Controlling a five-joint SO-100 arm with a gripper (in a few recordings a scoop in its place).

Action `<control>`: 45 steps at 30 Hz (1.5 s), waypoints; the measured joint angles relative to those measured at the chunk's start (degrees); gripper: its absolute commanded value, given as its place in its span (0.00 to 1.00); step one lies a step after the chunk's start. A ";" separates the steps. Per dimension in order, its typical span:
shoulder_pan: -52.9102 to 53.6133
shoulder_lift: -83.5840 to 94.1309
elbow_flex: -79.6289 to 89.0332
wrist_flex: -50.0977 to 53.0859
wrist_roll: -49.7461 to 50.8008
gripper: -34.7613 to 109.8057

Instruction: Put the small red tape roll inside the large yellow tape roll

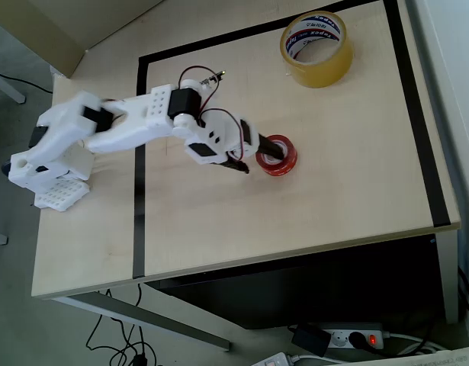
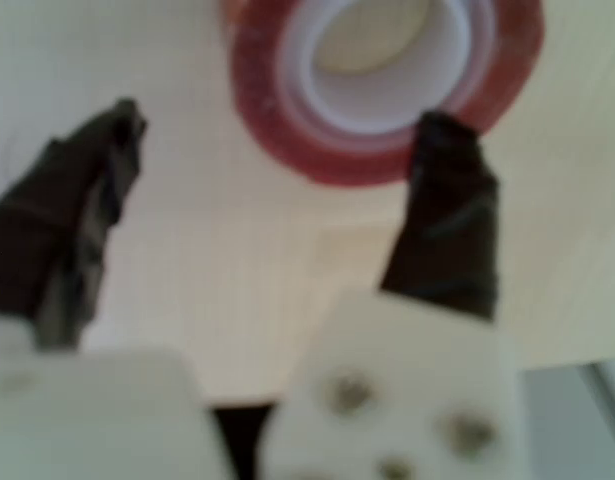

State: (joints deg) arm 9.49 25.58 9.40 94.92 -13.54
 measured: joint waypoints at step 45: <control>-3.87 -9.49 -11.43 -3.43 -3.08 0.41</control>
State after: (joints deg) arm 5.62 16.08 -2.02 91.49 -16.61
